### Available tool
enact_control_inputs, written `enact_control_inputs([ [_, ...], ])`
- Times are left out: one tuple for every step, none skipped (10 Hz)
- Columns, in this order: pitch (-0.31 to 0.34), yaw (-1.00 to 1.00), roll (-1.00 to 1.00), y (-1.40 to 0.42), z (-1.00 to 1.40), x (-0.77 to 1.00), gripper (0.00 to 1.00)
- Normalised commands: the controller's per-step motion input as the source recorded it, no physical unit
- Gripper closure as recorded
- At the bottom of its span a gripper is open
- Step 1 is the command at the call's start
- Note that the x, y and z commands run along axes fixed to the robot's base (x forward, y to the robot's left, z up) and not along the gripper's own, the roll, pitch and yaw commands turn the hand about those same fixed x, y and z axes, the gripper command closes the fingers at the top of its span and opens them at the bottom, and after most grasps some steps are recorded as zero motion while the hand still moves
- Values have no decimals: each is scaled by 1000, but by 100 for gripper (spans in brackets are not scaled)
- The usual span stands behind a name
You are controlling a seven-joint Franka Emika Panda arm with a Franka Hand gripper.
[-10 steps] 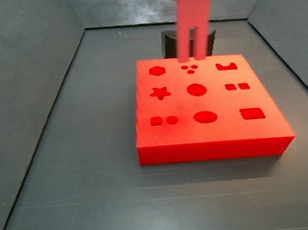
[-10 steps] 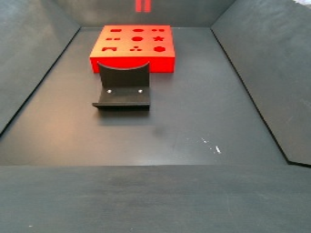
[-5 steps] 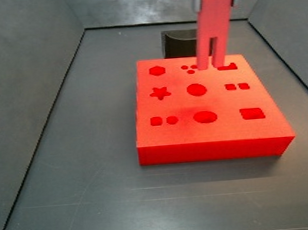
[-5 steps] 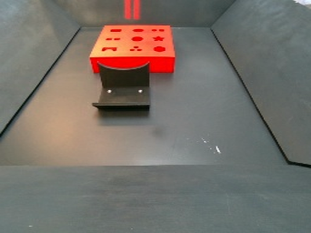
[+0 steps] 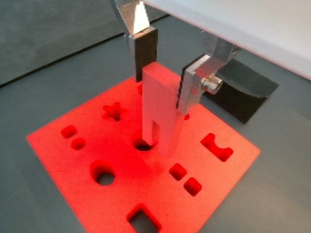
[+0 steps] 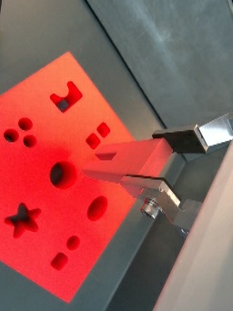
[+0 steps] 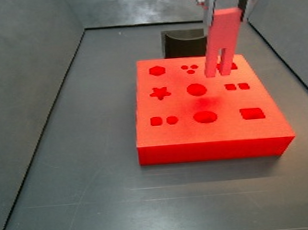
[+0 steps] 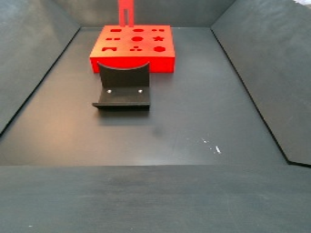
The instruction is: Insert the double-square object.
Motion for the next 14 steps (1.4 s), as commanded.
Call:
enact_control_inputs([
  [351, -100, 217, 0, 0, 583, 100],
  [334, -23, 199, -77, 40, 663, 100],
  [347, 0, 244, -163, 111, 511, 100],
  [0, 0, 0, 0, -14, 40, 100],
  [0, 0, 0, -14, -103, 631, 100],
  [0, 0, 11, -17, -237, 966, 100],
  [0, 0, 13, 0, -223, 1000, 100],
  [0, 0, 7, 0, -191, 1000, 100],
  [0, 40, 0, 23, -134, 914, 100],
  [0, 54, 0, 14, -74, 900, 100],
  [0, 57, 0, 0, -77, 860, 100],
  [0, 34, 0, 11, -143, 754, 100],
  [0, 40, 0, 66, -206, 543, 100],
  [-9, 89, 47, 151, -277, 31, 100],
])
